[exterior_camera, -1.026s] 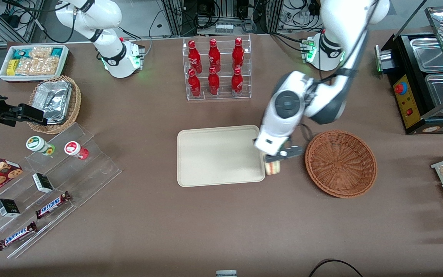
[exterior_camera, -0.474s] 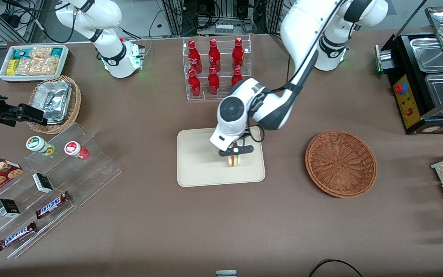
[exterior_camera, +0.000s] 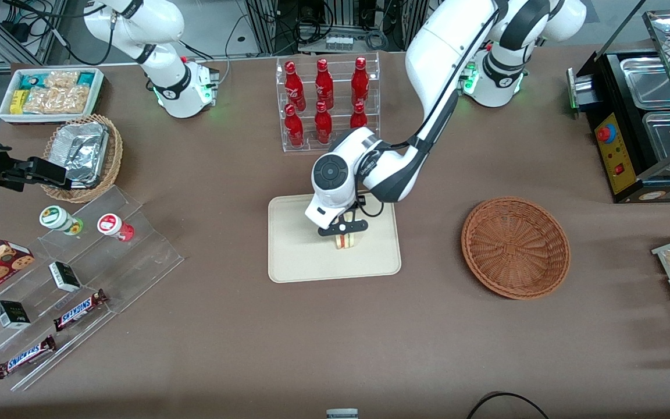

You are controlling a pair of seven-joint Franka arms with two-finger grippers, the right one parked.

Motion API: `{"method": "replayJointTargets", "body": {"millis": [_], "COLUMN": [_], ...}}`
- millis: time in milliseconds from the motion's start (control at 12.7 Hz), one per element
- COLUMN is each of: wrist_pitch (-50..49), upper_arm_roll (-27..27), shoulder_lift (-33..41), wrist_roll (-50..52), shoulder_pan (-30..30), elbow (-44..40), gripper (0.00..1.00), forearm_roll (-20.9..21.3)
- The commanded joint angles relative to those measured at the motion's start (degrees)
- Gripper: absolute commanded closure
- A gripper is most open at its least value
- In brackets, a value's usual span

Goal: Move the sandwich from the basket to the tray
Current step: 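Lower the sandwich onto the tray and open the left gripper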

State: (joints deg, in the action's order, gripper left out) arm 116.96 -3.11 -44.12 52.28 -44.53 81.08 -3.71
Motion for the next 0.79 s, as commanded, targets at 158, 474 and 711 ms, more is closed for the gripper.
{"method": "replayJointTargets", "body": {"millis": [158, 474, 711], "wrist_pitch": [-2.18, -1.83, -1.74], "upper_arm_roll": [0.82, 0.82, 0.91], "shoulder_lift": [-1.58, -1.76, -2.11], "wrist_roll": [2.29, 3.35, 2.57], "shoulder_pan": [-1.17, -1.17, -1.17], "elbow": [-3.3, -3.21, -3.21], "gripper": [1.0, 0.89, 0.1], "forearm_roll": [-0.78, -0.69, -0.43]}}
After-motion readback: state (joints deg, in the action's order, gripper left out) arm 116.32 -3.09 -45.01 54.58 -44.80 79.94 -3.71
